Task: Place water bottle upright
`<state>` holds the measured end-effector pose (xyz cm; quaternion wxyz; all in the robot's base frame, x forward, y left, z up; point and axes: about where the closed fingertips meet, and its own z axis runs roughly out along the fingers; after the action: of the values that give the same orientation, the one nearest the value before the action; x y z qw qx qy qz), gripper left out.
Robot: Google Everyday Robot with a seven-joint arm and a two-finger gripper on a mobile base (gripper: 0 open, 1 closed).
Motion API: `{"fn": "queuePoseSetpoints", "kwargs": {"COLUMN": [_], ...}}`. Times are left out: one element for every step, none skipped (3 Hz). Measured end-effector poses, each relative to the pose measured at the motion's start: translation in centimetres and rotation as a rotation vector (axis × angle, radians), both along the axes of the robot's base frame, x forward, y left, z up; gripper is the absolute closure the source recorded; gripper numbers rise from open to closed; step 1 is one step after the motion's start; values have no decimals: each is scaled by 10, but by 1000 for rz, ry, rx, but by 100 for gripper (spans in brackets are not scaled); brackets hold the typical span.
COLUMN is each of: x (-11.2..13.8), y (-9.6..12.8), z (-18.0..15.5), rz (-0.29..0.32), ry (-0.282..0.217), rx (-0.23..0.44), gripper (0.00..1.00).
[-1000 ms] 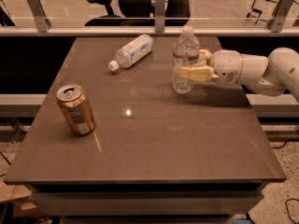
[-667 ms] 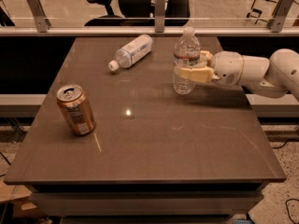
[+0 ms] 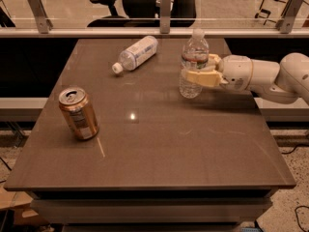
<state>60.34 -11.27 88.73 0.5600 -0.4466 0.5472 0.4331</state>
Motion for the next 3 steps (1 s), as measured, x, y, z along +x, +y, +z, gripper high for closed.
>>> {"fn": "queuePoseSetpoints", "kwargs": {"x": [0, 0, 0], "y": [0, 0, 0], "z": [2, 2, 2], "rz": [0, 0, 1], "ry": [0, 0, 0], "rx": [0, 0, 0], "gripper": [84, 61, 36]}}
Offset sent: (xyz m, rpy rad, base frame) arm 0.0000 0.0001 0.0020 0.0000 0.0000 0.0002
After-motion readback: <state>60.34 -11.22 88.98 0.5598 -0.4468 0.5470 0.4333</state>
